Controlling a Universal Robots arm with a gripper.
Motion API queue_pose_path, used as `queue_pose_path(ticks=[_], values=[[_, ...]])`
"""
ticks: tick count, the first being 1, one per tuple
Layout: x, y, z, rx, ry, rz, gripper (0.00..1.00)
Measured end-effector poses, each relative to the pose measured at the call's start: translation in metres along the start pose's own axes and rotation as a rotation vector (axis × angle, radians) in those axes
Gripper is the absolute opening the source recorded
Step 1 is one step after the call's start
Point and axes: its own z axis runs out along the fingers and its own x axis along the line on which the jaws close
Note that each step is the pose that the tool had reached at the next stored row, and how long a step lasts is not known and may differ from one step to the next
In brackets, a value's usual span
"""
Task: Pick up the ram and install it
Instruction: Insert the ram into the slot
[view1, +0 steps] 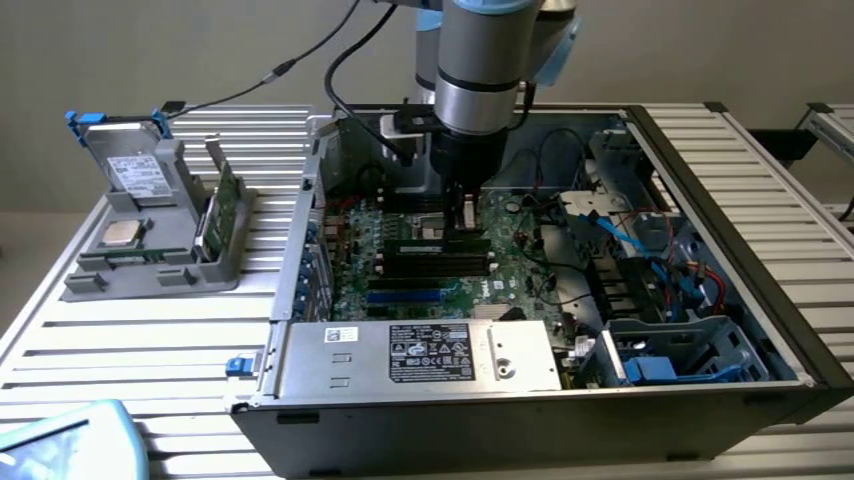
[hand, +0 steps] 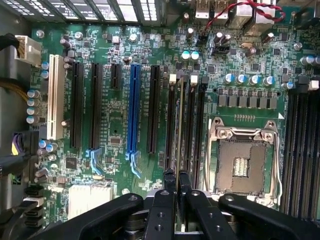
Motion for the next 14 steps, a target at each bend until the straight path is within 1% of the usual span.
queue_pose_path(ticks=[7, 10, 11, 12, 13, 14], values=[[-0.0003, -0.0003, 0.0072, 0.0, 0.0, 0.0, 0.14], [-0.0002, -0.0004, 0.0077, -0.0002, 0.0022, 0.0, 0.14], [-0.0003, -0.0004, 0.0078, -0.0001, 0.0033, 0.0, 0.14], [-0.0003, -0.0004, 0.0078, -0.0002, 0.0057, 0.0, 0.14], [-0.0003, -0.0003, 0.0079, -0.0004, 0.0098, 0.001, 0.14], [-0.0003, -0.0003, 0.0078, -0.0007, 0.016, 0.001, 0.14]])
